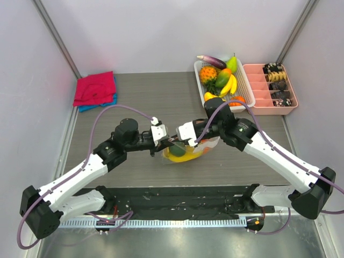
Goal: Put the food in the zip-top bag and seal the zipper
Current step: Zip the zipper food storage bag at the center of the board.
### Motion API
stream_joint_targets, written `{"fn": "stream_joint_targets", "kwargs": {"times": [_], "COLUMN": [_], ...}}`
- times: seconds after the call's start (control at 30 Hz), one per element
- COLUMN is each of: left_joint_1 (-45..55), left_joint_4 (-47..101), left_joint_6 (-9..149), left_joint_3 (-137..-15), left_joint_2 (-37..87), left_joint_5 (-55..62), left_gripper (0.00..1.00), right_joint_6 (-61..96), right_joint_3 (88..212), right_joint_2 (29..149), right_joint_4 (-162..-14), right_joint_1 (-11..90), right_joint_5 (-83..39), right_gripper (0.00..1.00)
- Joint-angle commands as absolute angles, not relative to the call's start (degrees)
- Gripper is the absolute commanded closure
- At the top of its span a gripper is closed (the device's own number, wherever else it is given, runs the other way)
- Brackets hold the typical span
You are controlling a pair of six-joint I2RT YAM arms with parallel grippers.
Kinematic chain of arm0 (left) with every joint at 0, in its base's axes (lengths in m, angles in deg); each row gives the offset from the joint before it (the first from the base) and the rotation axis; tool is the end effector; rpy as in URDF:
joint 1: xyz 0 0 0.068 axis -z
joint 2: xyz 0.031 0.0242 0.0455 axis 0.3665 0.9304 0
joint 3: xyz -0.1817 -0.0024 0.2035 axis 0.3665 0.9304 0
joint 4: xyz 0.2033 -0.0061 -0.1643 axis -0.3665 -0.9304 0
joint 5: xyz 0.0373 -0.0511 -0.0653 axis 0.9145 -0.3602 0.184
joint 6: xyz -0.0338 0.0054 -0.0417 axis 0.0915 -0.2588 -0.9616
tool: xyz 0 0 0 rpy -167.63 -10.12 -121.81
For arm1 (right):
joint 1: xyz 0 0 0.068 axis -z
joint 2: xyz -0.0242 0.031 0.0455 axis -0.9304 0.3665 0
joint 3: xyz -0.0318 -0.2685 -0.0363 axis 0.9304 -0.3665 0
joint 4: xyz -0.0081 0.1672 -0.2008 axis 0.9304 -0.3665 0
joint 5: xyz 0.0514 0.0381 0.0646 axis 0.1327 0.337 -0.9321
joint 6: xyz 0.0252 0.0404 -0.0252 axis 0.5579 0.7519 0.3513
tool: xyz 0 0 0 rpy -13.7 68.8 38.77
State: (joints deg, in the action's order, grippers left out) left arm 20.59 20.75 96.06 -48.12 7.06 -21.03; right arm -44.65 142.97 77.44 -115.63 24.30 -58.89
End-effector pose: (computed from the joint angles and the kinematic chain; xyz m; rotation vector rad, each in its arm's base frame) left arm 0.1572 -0.1681 0.3065 1.2428 1.4625 -0.8705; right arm 0.1693 0.1997 0.3687 -1.7723 0.8863 0.6798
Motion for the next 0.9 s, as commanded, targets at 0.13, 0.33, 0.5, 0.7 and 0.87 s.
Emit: {"fn": "stream_joint_targets", "kwargs": {"times": [0.13,0.33,0.5,0.7,0.87], "left_joint_1": [19.11,18.67,18.32,17.79,17.79], "left_joint_4": [23.66,23.05,22.61,22.44,20.94], "left_joint_6": [94.03,94.82,94.47,94.38,93.68], "left_joint_3": [-47.95,-46.9,-46.28,-45.75,-47.33], "left_joint_2": [2.5,0.83,-0.75,-1.72,-1.28], "left_joint_5": [-19.51,-19.16,-18.98,-18.19,-19.24], "left_gripper": [1.0,1.0,1.0,1.0,1.0], "right_joint_6": [-43.31,-42.96,-42.43,-43.22,-42.52], "right_joint_3": [144.75,144.75,146.33,146.86,148.18], "right_joint_2": [76.02,75.31,75.93,76.19,76.89], "right_joint_4": [-116.16,-117.92,-119.41,-121.34,-121.08], "right_joint_1": [24.03,25.08,27.1,28.69,28.77], "right_joint_5": [-51.1,-49.34,-49.43,-49.69,-51.1], "right_gripper": [0.99,0.99,0.99,0.99,0.99]}}
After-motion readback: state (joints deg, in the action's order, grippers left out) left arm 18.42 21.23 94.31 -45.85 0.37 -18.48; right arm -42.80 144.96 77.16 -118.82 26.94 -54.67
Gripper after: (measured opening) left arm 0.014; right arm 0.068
